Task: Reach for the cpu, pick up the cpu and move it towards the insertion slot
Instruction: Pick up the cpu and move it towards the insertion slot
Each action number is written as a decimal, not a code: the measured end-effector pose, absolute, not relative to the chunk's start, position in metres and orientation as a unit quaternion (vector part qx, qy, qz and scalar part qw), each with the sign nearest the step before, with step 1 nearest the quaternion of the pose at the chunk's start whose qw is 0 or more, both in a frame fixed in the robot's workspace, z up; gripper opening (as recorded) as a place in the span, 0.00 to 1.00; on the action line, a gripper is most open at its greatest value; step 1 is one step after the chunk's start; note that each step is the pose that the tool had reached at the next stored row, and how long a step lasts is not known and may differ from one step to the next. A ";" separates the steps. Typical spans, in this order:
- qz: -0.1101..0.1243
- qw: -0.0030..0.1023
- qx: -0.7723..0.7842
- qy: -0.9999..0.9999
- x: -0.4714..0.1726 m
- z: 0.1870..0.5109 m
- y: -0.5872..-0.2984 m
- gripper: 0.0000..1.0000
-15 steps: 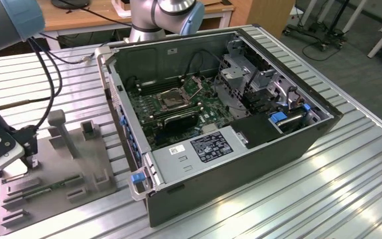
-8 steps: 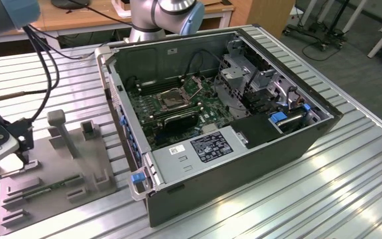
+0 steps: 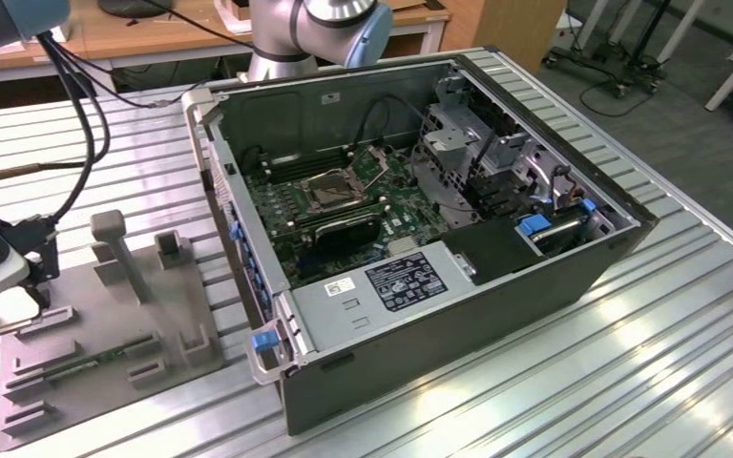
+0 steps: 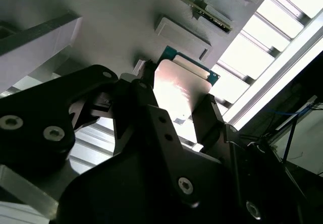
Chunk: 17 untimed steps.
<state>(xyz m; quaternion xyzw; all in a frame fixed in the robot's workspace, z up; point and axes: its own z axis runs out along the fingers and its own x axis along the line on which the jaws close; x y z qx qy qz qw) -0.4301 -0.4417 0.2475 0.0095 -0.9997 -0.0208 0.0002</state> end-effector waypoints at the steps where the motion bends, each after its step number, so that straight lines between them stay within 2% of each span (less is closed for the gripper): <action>1: -0.021 0.000 0.009 -1.000 -0.430 0.248 -0.442 0.54; 17: -0.021 0.000 0.009 -1.000 -0.430 0.266 -0.442 0.54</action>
